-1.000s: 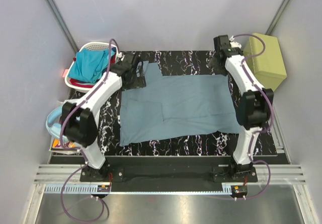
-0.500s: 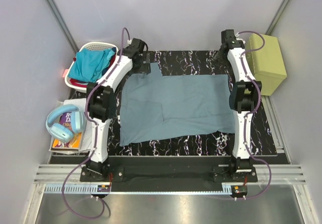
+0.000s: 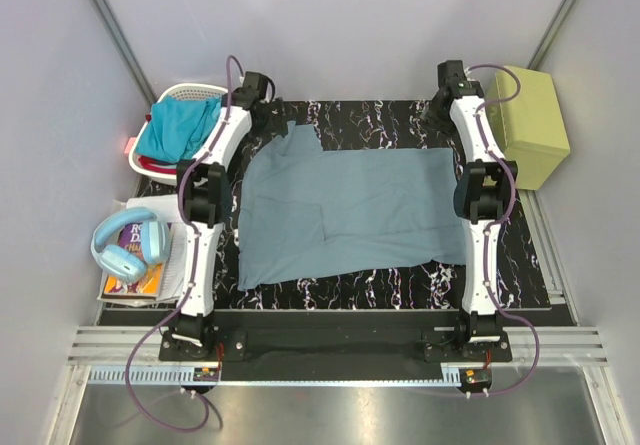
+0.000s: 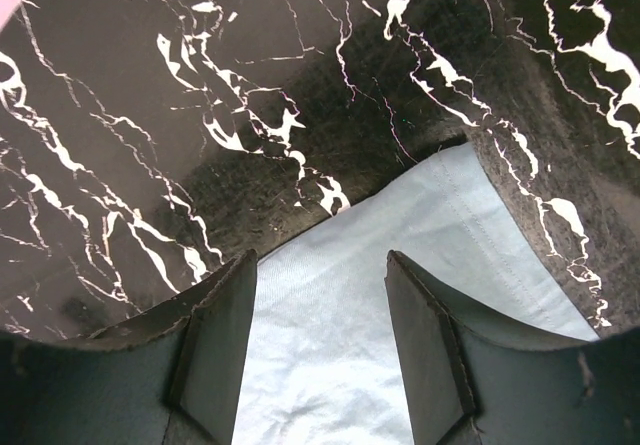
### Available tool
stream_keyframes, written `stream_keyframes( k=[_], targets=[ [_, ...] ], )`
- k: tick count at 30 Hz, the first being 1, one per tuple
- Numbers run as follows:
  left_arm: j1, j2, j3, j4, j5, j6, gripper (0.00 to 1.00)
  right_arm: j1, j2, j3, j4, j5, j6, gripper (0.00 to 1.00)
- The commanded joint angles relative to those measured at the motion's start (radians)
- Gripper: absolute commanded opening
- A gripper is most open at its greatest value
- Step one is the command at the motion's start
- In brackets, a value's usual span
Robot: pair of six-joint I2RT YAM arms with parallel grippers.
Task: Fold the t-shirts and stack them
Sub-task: Grap the side of the flattened tshirt furthest away from the robot with both arms
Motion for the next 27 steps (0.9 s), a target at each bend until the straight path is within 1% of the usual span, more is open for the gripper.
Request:
stream_keyframes(
  k=[1, 6, 9, 15, 19, 20, 27],
  targets=[
    [-0.035, 0.025, 0.045, 0.001, 0.058, 0.016, 0.99, -0.001, 0.03, 0.024, -0.004, -0.016, -0.006, 0.62],
    [-0.054, 0.003, -0.001, 0.0, 0.046, 0.006, 0.99, -0.019, 0.067, 0.019, -0.013, -0.009, -0.005, 0.62],
    [-0.061, -0.029, -0.038, 0.001, 0.029, 0.006, 0.99, -0.018, 0.058, 0.01, -0.023, 0.001, -0.014, 0.61],
    [-0.065, -0.017, -0.021, 0.003, 0.041, -0.002, 0.99, -0.036, 0.087, 0.005, -0.01, -0.016, -0.005, 0.62],
    [-0.065, -0.012, -0.044, 0.003, 0.049, -0.01, 0.99, -0.038, 0.105, -0.003, -0.001, -0.026, -0.006, 0.61],
    [-0.065, -0.01, -0.052, 0.004, 0.047, -0.011, 0.99, -0.068, 0.11, -0.004, -0.001, -0.029, -0.005, 0.61],
    [-0.065, -0.015, -0.054, 0.003, 0.04, -0.01, 0.99, -0.075, 0.136, -0.006, 0.006, -0.04, 0.0, 0.57]
  ],
)
